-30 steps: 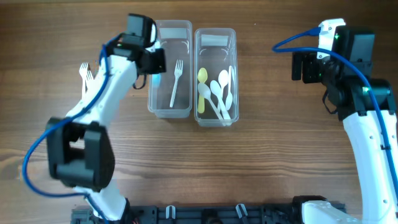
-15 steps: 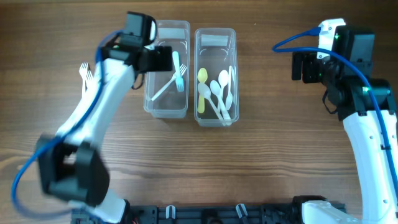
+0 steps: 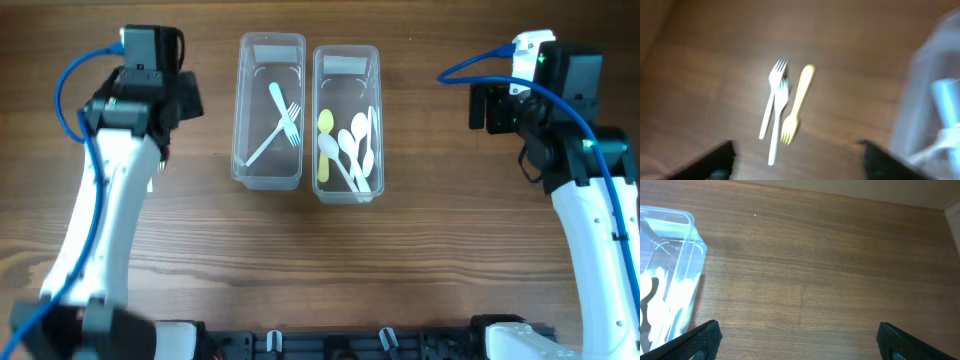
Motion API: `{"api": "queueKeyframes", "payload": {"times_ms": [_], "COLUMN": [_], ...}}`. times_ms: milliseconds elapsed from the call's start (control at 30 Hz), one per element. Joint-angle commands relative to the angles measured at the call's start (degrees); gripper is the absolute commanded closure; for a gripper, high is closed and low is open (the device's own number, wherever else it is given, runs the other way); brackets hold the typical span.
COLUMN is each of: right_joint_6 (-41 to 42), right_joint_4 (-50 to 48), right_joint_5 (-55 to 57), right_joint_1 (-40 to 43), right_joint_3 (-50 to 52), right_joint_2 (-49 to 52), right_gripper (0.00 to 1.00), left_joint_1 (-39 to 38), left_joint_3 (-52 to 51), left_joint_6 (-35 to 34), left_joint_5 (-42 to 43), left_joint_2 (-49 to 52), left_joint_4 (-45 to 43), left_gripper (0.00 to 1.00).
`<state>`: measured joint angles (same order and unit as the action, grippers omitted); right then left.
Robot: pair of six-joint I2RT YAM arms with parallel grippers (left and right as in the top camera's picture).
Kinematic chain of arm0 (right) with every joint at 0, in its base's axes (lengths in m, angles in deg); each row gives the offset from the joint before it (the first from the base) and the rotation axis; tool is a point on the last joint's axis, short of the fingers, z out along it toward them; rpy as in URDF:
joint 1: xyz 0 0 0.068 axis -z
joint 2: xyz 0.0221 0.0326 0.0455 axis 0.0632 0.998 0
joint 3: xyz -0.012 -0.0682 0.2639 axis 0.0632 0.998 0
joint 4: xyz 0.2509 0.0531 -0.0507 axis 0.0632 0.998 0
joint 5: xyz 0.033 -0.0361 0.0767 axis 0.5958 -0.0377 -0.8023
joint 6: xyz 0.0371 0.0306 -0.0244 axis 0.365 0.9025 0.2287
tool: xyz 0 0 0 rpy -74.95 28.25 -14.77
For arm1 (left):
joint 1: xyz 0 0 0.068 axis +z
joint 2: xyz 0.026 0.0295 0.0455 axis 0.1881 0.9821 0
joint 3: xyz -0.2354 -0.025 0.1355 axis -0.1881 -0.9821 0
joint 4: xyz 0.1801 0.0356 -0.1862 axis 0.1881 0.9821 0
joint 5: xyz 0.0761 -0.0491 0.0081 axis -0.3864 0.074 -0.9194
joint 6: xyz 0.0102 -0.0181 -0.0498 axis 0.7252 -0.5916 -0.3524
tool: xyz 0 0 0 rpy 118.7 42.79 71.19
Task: Pack container
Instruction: 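Lower the light-blue fork into the left container and release, then grasp the yellow fork with the left gripper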
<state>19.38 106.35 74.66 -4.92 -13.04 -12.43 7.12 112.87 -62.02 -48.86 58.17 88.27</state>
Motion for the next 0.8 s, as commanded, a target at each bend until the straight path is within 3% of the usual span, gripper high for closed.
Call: {"api": "queueKeyframes", "payload": {"times_ms": [0,167,267,400,533,767], "right_joint_6": [-0.5,-0.5,-0.5,-0.5,-0.5,-0.5], "right_joint_4": [-0.1,-0.1,-0.1,-0.1,-0.1,-0.1], "right_joint_5": [1.2,1.2,1.2,1.2,1.2,1.2], "right_joint_1": [0.1,0.1,0.1,0.1,0.1,0.1], "right_joint_3": [-0.4,-0.4,-0.4,-0.4,-0.4,-0.4], "right_joint_2": [0.5,0.5,0.5,0.5,0.5,0.5], "right_gripper": [0.0,0.0,0.0,0.0,0.0,0.0], "left_joint_1": [5.2,10.5,12.6,13.1,13.1,13.4], "left_joint_3": [-0.9,-0.9,-0.9,-0.9,-0.9,-1.0], "left_joint_6": [0.0,0.1,5.9,11.2,16.3,16.7], "left_joint_5": [4.5,6.9,14.3,17.1,22.1,22.4], "left_joint_2": [5.7,13.9,19.5,24.5,26.9,28.2], "left_joint_4": [-0.4,-1.9,-3.6,-5.7,-7.6,-8.9], "left_gripper": [0.33,0.29,0.28,0.28,0.29,0.24]}}
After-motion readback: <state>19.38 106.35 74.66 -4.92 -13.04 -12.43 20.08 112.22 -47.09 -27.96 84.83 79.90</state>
